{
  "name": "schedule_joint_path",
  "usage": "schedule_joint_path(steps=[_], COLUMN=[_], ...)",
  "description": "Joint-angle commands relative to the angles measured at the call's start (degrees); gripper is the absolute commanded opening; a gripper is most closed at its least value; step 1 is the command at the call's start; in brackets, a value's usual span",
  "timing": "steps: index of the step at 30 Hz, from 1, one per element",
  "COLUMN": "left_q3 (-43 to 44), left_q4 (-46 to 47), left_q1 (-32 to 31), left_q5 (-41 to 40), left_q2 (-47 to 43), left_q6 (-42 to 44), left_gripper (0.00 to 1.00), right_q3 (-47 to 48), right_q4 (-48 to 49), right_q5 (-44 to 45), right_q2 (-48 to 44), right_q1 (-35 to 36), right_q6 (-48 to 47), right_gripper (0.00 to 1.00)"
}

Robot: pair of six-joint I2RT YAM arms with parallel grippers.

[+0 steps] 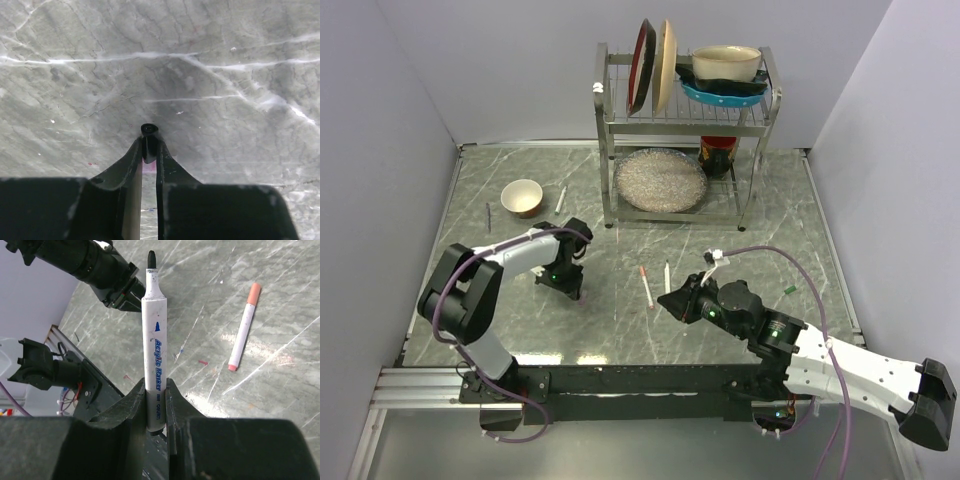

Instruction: Insert the pens into the pen caps

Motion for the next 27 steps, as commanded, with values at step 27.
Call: schedule_joint_path(steps=[27], left_q3=[-31.9], left_q4=[65.3], left_q1=[-9.9], left_q5=[24.3], left_q2=[-56.5], left_q6=[39.5], left_gripper=[0.01], right_q3=[2.0], right_q4=[28.1], right_q5=[-18.6], right_q2=[20.7], right_q1=[5.7], right_q6=[1.9], right_gripper=[0.00])
